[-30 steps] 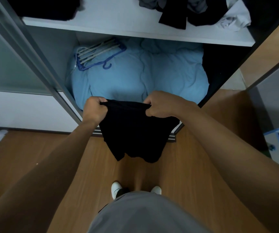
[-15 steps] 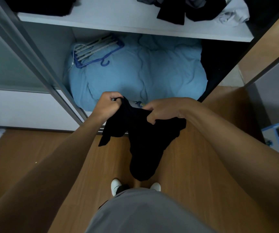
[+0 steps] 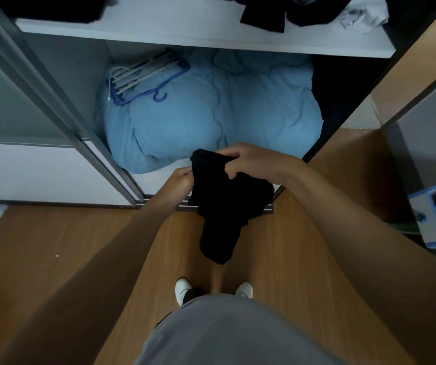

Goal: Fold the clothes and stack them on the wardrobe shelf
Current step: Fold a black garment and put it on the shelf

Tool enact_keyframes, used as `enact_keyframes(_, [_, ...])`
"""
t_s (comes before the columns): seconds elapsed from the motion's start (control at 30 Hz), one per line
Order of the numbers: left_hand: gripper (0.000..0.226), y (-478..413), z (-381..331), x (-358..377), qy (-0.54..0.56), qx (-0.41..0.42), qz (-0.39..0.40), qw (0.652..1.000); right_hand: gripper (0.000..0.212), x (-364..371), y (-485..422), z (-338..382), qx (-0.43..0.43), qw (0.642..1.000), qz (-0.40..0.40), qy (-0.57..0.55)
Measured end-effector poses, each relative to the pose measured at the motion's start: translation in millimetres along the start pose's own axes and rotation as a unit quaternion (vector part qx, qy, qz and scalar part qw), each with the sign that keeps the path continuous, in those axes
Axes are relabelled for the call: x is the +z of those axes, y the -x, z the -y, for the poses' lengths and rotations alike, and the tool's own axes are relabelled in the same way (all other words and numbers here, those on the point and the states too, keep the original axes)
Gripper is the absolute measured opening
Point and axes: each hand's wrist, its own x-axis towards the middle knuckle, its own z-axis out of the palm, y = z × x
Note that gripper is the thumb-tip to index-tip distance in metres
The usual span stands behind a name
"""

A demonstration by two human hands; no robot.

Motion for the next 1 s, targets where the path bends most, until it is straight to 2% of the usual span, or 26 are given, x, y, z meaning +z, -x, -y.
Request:
enact_keyframes(0.03, [0.029, 0, 0, 1, 0.026, -0.019, 0.016, 0.999, 0.054, -2, -1, 0, 0.003, 1.0, -0.003, -0.008])
enact_keyframes(0.07, [0.036, 1, 2, -1, 0.07, -0.031, 0.035, 0.996, 0.054, -5, -2, 1, 0.005, 1.0, -0.004, -0.017])
enact_keyframes(0.13, [0.059, 6, 6, -6, 0.146, -0.028, 0.082, 0.986, 0.052, -11, -3, 2, 0.007, 0.999, -0.008, -0.037])
enact_keyframes(0.2, [0.069, 12, 7, -11, 0.12, -0.004, 0.128, 0.984, 0.049, -16, -6, 6, 0.017, 0.998, -0.023, -0.05])
enact_keyframes(0.27, [0.056, 14, -1, -9, 0.046, 0.03, 0.156, 0.986, 0.044, -22, -7, 11, 0.04, 0.997, -0.033, -0.054])
enact_keyframes(0.33, [0.055, 13, -12, -5, -0.019, 0.015, 0.14, 0.99, 0.037, -28, -6, 15, 0.061, 0.995, -0.024, -0.071])
enact_keyframes(0.4, [0.056, 11, -17, -2, -0.033, 0.0, 0.12, 0.992, 0.026, -35, -5, 14, 0.053, 0.986, -0.011, -0.157])
enact_keyframes(0.47, [0.049, 10, -17, -2, -0.006, -0.004, 0.106, 0.994, 0.029, -42, -2, 7, -0.012, 0.942, -0.045, -0.332])
enact_keyframes(0.57, [0.029, 12, -21, -1, 0.092, -0.008, 0.081, 0.992, 0.047, -50, 4, -14, -0.117, 0.798, -0.1, -0.582])
enact_keyframes(0.6, [0.031, 13, -25, 2, 0.139, -0.011, 0.069, 0.988, 0.052, -49, 4, -24, -0.115, 0.773, -0.099, -0.616])
enact_keyframes(0.63, [0.041, 14, -31, 5, 0.191, -0.017, 0.052, 0.98, 0.059, -45, 5, -35, -0.086, 0.778, -0.096, -0.615])
enact_keyframes(0.73, [0.059, 16, -48, 8, 0.306, -0.026, 0.027, 0.951, 0.073, -18, 3, -69, 0.057, 0.852, -0.104, -0.509])
enact_keyframes(0.8, [0.065, 17, -55, 5, 0.317, -0.048, 0.019, 0.947, 0.073, 7, 7, -82, 0.102, 0.857, -0.106, -0.494])
enact_keyframes(0.9, [0.064, 18, -58, -2, 0.297, -0.076, 0.009, 0.952, 0.065, 33, 12, -88, 0.068, 0.825, -0.095, -0.554])
enact_keyframes(0.97, [0.062, 17, -56, -5, 0.287, -0.09, -0.003, 0.954, 0.06, 37, 15, -89, 0.036, 0.832, -0.102, -0.545])
enact_keyframes(1.0, [0.061, 18, -56, -6, 0.281, -0.098, -0.017, 0.955, 0.052, 36, 15, -89, 0.017, 0.848, -0.107, -0.519])
